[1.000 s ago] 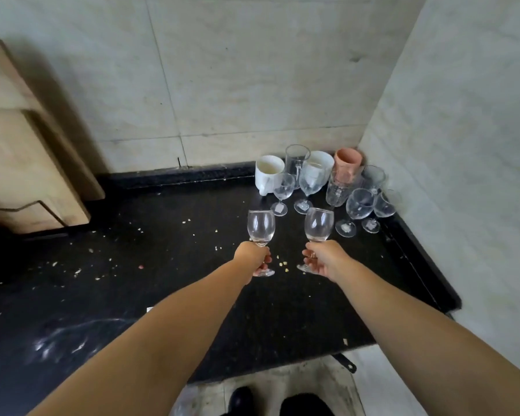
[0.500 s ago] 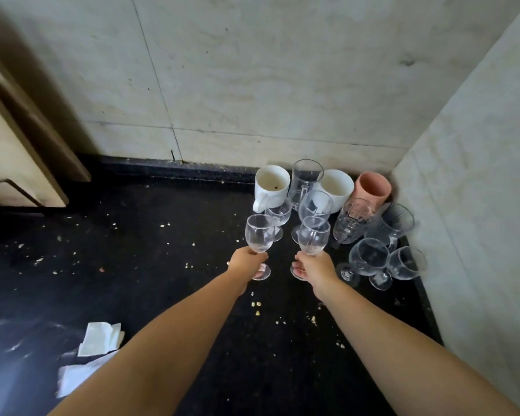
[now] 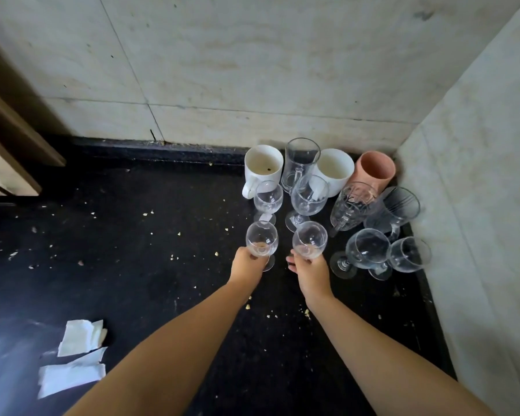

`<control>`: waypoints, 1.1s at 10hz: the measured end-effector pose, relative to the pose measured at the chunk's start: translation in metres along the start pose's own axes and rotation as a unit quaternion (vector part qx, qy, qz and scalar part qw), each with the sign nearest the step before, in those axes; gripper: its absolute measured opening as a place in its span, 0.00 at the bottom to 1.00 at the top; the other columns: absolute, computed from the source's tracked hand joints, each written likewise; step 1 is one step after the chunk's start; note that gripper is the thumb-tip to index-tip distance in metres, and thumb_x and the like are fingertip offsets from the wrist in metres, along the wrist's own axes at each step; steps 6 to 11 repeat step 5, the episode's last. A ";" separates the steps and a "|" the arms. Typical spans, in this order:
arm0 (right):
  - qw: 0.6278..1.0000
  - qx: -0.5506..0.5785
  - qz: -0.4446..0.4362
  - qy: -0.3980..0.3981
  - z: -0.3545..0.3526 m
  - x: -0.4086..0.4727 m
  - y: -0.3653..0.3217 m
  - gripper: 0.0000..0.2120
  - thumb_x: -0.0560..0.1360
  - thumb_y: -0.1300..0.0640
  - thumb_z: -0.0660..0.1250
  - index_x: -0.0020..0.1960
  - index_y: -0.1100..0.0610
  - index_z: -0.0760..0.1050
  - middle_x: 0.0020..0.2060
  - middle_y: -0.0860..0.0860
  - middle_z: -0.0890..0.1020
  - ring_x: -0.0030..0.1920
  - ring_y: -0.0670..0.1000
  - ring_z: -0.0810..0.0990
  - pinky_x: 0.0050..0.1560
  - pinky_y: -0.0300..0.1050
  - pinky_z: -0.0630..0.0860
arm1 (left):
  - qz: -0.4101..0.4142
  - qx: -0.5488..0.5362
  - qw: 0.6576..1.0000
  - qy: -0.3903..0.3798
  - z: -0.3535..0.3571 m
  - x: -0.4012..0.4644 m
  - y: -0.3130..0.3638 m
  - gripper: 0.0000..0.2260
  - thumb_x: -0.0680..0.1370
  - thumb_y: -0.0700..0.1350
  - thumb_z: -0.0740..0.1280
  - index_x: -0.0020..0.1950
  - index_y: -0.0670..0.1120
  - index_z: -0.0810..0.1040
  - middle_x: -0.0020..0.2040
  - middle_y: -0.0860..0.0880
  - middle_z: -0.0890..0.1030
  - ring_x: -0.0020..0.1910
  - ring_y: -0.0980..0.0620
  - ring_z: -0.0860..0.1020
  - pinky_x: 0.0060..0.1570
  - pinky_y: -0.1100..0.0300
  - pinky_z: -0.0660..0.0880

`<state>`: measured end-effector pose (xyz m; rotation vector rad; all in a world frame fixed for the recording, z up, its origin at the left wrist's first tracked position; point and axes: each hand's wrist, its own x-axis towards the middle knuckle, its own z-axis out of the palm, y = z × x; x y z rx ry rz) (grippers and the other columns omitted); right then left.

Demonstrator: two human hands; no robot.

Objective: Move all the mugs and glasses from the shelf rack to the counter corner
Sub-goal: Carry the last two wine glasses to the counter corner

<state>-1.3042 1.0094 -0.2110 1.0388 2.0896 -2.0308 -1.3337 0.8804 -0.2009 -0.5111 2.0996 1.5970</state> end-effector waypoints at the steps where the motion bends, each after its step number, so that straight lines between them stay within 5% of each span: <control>1: 1.000 0.011 0.008 -0.001 -0.002 -0.001 0.007 0.14 0.78 0.64 0.61 0.63 0.59 0.73 0.52 0.51 0.80 0.48 0.44 0.82 0.51 0.41 0.79 | 0.005 0.008 1.000 -0.016 0.000 -0.002 -0.005 0.10 0.74 0.44 0.66 0.33 0.50 0.78 0.29 0.54 0.79 0.34 0.55 0.74 0.35 0.62 0.70; 2: 0.999 0.034 0.017 -0.003 -0.004 -0.001 0.014 0.15 0.78 0.62 0.64 0.64 0.60 0.72 0.51 0.49 0.80 0.51 0.47 0.82 0.53 0.43 0.78 | 0.011 0.019 0.999 -0.038 -0.001 -0.003 -0.007 0.06 0.75 0.43 0.66 0.42 0.45 0.82 0.35 0.49 0.79 0.36 0.52 0.72 0.36 0.58 0.69; 4: 0.998 0.053 0.034 -0.012 -0.009 0.003 0.017 0.17 0.77 0.63 0.65 0.65 0.61 0.72 0.57 0.53 0.79 0.53 0.47 0.82 0.56 0.45 0.78 | 0.023 0.017 0.999 -0.044 -0.002 -0.003 -0.004 0.06 0.75 0.40 0.66 0.46 0.47 0.82 0.39 0.46 0.81 0.38 0.53 0.74 0.35 0.63 0.70; 5: 0.998 0.050 0.040 -0.013 -0.010 0.000 0.014 0.17 0.77 0.64 0.65 0.64 0.58 0.70 0.59 0.54 0.78 0.52 0.46 0.81 0.55 0.45 0.79 | 0.026 0.031 0.998 -0.044 -0.002 -0.002 -0.006 0.09 0.75 0.40 0.65 0.54 0.48 0.80 0.47 0.46 0.82 0.44 0.52 0.78 0.43 0.59 0.75; 11: 0.998 0.050 0.040 -0.013 -0.010 0.000 0.014 0.17 0.77 0.64 0.65 0.64 0.58 0.70 0.59 0.54 0.78 0.52 0.46 0.81 0.55 0.45 0.79 | 0.026 0.031 0.998 -0.044 -0.002 -0.002 -0.006 0.09 0.75 0.40 0.65 0.54 0.48 0.80 0.47 0.46 0.82 0.44 0.52 0.78 0.43 0.59 0.75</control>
